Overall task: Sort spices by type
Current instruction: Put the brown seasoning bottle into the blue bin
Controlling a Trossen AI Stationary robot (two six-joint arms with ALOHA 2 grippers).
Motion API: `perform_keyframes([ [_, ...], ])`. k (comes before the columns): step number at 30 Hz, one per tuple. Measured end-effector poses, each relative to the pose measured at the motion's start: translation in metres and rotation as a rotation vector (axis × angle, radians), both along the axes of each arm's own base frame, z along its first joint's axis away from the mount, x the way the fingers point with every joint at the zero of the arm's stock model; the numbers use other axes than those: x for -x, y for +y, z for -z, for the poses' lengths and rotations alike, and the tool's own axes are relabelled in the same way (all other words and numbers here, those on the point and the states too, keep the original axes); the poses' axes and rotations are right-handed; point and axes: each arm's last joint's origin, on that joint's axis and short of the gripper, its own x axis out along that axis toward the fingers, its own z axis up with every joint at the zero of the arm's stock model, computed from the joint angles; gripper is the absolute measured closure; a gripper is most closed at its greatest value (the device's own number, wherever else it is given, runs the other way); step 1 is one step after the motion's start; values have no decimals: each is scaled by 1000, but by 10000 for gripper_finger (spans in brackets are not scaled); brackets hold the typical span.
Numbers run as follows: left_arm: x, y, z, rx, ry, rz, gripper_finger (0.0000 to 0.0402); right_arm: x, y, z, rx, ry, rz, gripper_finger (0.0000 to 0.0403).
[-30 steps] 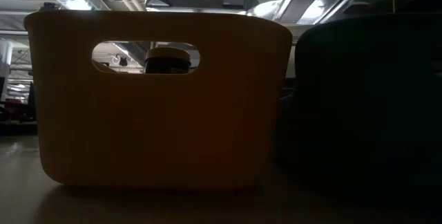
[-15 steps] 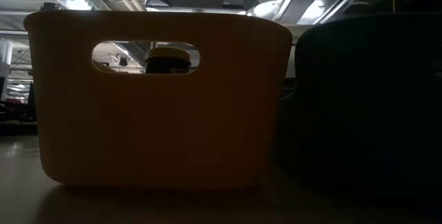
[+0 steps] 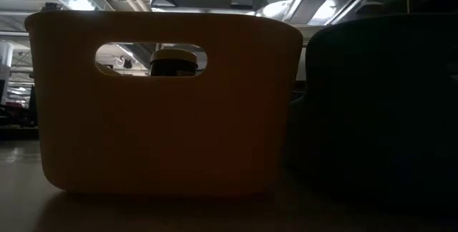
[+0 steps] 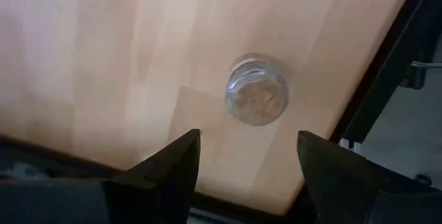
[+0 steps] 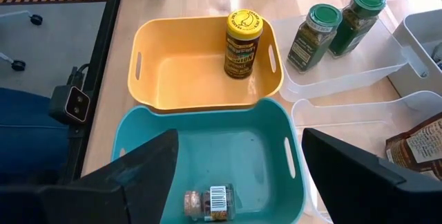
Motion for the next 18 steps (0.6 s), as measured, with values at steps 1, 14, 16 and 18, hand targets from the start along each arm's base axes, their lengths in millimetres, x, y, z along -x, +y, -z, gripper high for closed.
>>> perform_keyframes([
  [1, 0, -1, 3, 8, -5, 3, 176, 0, 0, 0, 0, 0, 0, 95],
  [14, 3, 4, 36, 23, -15, 4, 176, 0, 0, 0, 1, 2, 0, 95],
  [16, 3, 3, 40, 40, -27, 4, 176, 0, 0, 0, 2, 2, 0, 95],
  [18, 2, 2, 44, 63, -42, 4, 176, 0, 0, 0, 2, 2, 0, 95],
])
